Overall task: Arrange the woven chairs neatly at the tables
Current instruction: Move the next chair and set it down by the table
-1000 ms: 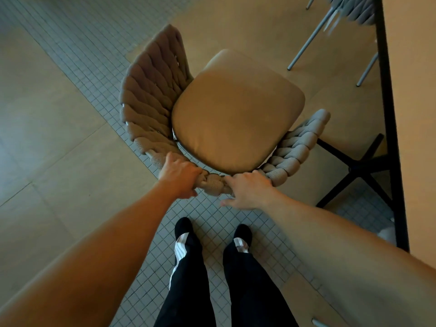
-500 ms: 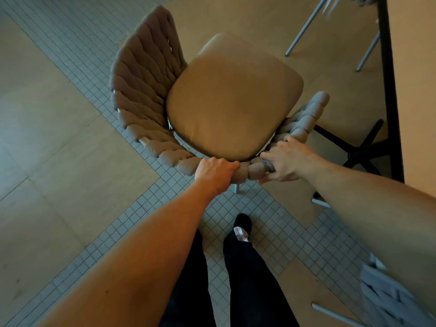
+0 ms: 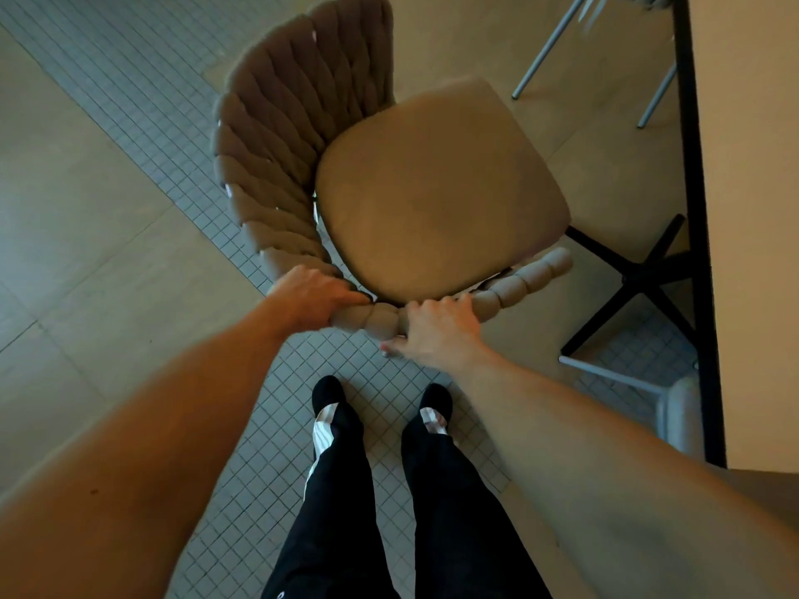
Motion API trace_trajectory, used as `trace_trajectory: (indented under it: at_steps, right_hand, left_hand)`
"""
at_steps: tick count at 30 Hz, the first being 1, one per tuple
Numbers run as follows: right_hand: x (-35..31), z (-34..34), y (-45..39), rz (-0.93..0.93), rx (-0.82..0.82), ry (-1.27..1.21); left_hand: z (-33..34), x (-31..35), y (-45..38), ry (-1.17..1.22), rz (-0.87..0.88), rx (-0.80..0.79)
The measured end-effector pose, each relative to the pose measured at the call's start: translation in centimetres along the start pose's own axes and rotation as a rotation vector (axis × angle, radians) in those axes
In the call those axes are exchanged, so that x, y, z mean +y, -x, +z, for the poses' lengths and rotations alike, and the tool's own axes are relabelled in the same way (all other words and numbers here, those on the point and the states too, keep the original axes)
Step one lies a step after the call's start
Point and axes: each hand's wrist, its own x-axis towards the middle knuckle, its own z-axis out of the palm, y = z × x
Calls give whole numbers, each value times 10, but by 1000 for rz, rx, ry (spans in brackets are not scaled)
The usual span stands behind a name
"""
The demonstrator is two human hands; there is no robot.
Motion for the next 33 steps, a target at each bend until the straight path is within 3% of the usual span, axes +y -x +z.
trace_trajectory:
  at_steps: [3,6,14,23,33]
  right_hand:
    - [-33,-3,-6,42,-26,-106]
    - [-37,-6,-7,23,-57,-134]
    - [32,6,4,-194,-55,24]
    - [89,-3,0,-84,-162,105]
    - [48,7,11,-30,-109,17]
  left_hand:
    - [-8,-22,14,5,-36,70]
    - [-3,-31,12,-35,-123,7]
    - [-4,5,2,-88,-108,-125]
    - [-17,114,-40,312,-219,-7]
    - [-4,84,-26,181,-81,-14]
